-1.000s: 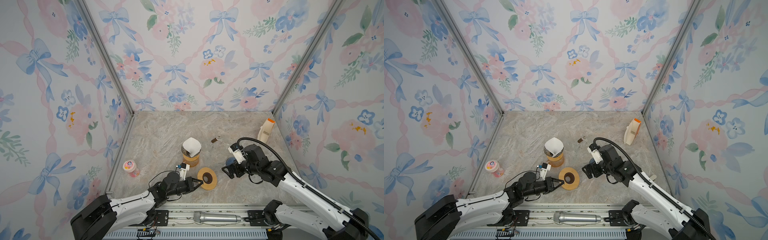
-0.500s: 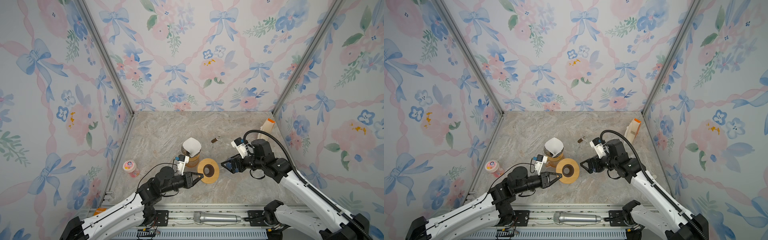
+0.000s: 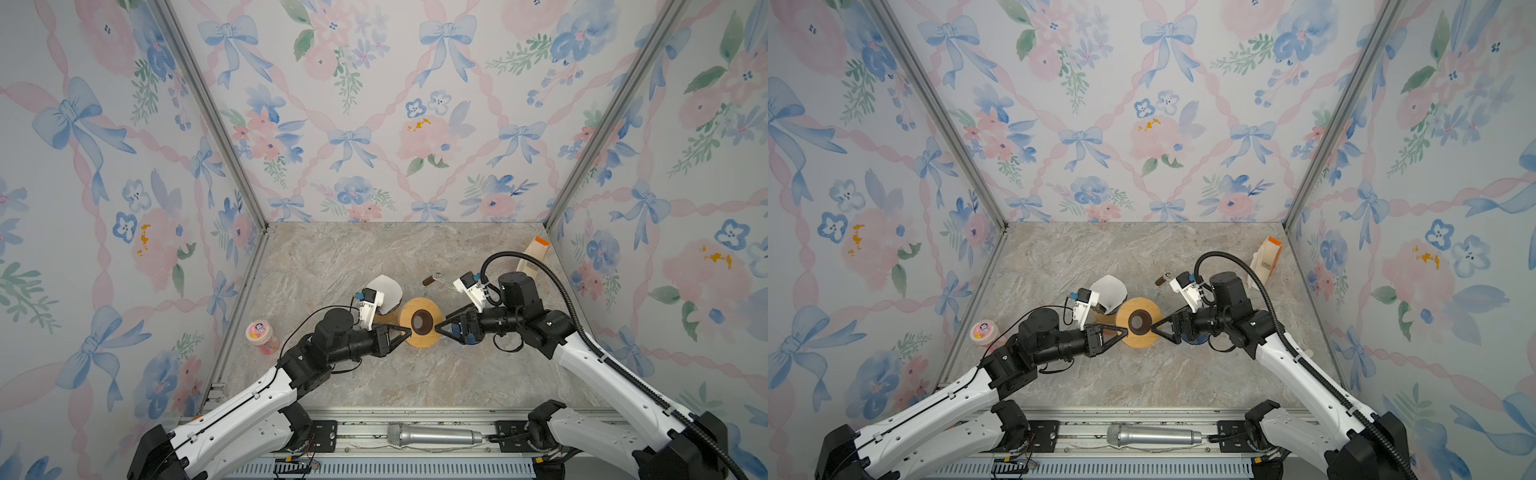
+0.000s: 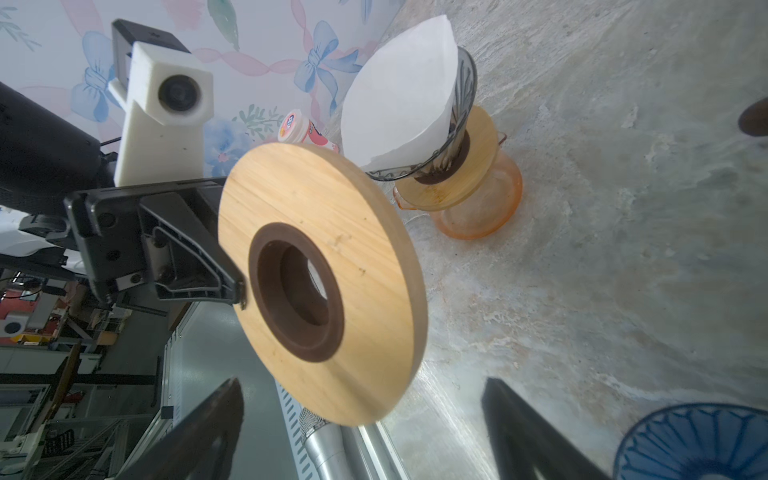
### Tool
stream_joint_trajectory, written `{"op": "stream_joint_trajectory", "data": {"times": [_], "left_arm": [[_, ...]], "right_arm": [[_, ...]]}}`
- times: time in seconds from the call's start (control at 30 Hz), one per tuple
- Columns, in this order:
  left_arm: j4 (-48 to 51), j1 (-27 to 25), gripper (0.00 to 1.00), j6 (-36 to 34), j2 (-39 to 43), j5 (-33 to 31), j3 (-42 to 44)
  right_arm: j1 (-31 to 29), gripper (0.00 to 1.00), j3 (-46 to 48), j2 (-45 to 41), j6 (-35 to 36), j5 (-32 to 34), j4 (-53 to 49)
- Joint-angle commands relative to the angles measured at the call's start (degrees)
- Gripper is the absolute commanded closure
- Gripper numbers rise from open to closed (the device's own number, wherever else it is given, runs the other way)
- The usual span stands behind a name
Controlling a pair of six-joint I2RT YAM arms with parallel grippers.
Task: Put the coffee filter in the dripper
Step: 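Lift the bamboo ring toward the right gripper while the right gripper reaches for it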
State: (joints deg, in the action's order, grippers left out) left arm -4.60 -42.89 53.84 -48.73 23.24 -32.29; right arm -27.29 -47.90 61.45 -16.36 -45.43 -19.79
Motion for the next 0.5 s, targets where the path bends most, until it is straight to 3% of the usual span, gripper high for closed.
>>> {"op": "stream_joint_trajectory", "data": {"times": [0.0,0.17,0.47], "left_arm": [[-3.6,2.4,1.00,-2.3,-1.1,4.9,-3.2],[-3.4,4.2,1.00,-3.8,-4.8,7.4,-6.6],[-5.5,8.9,1.00,-4.8,-11.3,12.2,-9.5]], "right_arm": [[1.1,0.10,-1.8,1.7,-1.8,-4.6,4.3],[1.8,0.13,-3.9,5.7,-1.7,-5.4,5.5],[3.6,0.23,-4.7,11.1,-7.7,-6.0,17.3]]}}
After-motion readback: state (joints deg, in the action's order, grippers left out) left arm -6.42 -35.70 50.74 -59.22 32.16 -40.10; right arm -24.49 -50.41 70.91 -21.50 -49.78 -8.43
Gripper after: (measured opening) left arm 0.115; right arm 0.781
